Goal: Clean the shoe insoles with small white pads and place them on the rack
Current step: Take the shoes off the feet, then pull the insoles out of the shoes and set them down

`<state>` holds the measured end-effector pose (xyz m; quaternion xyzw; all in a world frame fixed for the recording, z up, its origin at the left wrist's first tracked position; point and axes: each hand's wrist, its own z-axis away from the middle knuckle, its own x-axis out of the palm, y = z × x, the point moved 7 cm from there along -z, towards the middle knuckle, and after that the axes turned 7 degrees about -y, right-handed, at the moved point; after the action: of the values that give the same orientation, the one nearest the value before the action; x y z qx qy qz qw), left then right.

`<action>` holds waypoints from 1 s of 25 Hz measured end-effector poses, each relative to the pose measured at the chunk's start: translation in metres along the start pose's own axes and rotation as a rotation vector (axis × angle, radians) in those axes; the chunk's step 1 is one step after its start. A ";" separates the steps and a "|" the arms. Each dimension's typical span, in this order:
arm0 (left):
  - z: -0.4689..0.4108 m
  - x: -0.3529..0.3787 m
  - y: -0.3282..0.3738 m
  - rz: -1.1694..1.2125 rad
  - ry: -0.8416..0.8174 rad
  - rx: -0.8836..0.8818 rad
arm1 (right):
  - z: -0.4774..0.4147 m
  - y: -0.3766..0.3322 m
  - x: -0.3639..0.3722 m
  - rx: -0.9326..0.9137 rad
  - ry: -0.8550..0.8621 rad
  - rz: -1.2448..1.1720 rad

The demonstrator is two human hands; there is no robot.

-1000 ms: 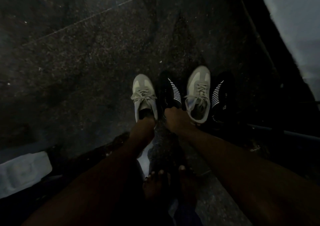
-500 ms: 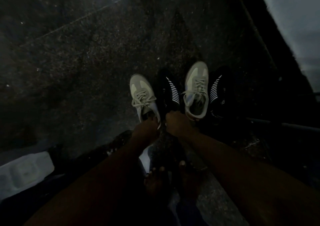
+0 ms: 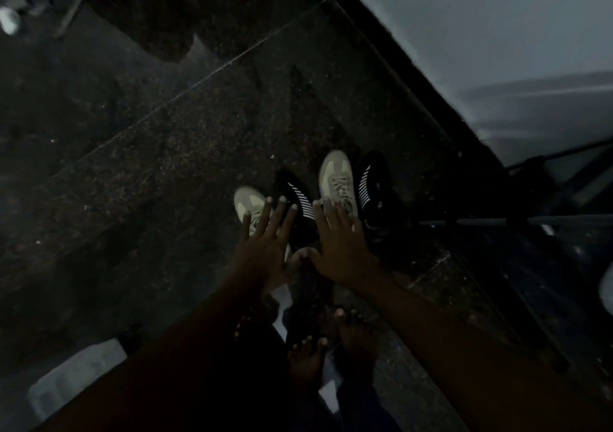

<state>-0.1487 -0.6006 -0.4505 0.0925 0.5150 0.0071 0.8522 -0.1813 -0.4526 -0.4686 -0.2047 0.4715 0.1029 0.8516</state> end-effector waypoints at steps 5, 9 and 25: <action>0.008 -0.051 0.027 -0.113 0.078 0.093 | 0.043 0.009 -0.048 0.076 0.141 -0.045; 0.012 -0.070 0.046 -0.176 0.110 0.150 | 0.070 0.025 -0.058 0.182 0.211 -0.067; 0.031 -0.072 0.233 -0.294 0.171 0.591 | 0.248 0.128 -0.050 0.588 0.421 -0.163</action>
<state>-0.1355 -0.3845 -0.3350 0.2592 0.5722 -0.2575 0.7342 -0.0663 -0.2265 -0.3417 -0.0047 0.6278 -0.1493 0.7639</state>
